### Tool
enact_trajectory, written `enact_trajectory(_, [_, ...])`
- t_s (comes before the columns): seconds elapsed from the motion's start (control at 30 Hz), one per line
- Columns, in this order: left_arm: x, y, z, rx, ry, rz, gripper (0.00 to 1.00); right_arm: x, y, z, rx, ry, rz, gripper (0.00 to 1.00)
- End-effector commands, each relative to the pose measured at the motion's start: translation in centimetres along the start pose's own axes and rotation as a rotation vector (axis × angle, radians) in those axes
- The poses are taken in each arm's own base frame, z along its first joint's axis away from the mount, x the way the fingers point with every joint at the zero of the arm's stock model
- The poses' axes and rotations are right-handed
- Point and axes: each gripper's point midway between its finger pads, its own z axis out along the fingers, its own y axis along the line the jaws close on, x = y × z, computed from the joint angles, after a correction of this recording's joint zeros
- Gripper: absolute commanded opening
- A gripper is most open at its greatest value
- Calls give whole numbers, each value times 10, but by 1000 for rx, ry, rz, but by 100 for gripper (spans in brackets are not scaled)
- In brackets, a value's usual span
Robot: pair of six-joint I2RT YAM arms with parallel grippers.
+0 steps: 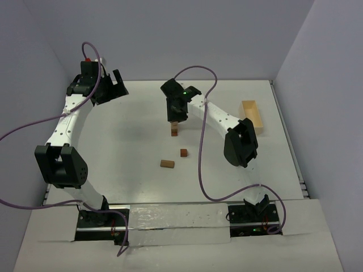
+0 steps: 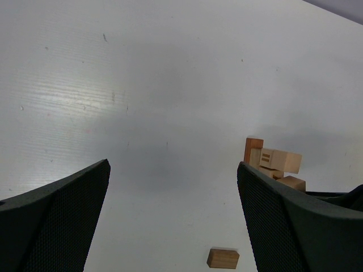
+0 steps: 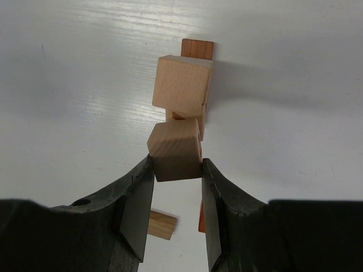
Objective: Build the wood block tower
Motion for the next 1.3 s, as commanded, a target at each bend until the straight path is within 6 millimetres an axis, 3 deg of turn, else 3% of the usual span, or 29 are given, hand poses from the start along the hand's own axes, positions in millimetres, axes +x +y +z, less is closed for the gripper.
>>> enact_trajectory(0.0, [-14, -6, -5, 28, -34, -13, 99, -18, 8, -31, -63, -57, 28, 7])
enact_trajectory(0.3, [-15, -7, -7, 32, -37, -16, 99, -26, 10, -50, -83, -76, 49, 7])
enact_trajectory(0.6, [-17, -8, -6, 34, -38, -16, 99, -13, 3, -35, -55, -55, 38, 6])
enact_trajectory(1.27, [-16, -8, -7, 36, -42, -15, 99, -24, 1, -16, -43, -47, 46, 10])
